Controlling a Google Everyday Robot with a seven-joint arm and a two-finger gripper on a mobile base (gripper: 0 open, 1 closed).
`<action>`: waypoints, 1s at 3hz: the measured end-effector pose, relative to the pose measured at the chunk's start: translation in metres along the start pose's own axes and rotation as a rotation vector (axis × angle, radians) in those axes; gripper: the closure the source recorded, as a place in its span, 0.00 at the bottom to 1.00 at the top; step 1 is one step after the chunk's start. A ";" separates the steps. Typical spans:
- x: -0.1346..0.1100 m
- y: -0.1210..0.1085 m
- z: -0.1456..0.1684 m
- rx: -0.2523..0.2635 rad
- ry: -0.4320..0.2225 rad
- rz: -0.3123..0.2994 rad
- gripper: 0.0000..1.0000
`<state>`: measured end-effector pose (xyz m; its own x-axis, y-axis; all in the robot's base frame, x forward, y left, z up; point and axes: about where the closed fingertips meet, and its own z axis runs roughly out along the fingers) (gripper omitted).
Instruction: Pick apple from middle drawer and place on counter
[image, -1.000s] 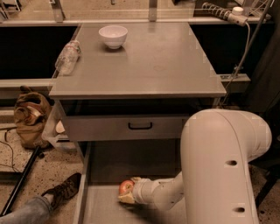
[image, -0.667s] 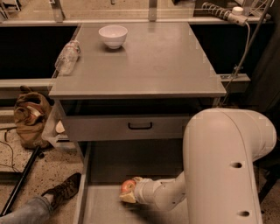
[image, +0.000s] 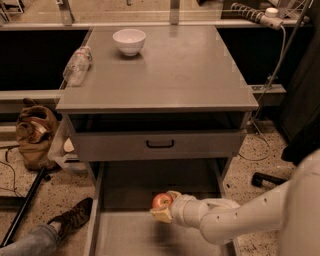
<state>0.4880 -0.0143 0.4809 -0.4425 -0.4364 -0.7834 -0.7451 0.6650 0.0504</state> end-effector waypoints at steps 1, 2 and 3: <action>-0.048 -0.018 -0.044 0.044 -0.052 -0.032 1.00; -0.096 -0.028 -0.077 0.089 -0.079 -0.098 1.00; -0.096 -0.028 -0.077 0.089 -0.079 -0.098 1.00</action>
Offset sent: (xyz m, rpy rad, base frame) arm 0.0404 -0.0456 0.1835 -0.0718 -0.2131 -0.0156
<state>0.5125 -0.0378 0.6022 -0.3267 -0.4555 -0.8281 -0.7342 0.6741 -0.0811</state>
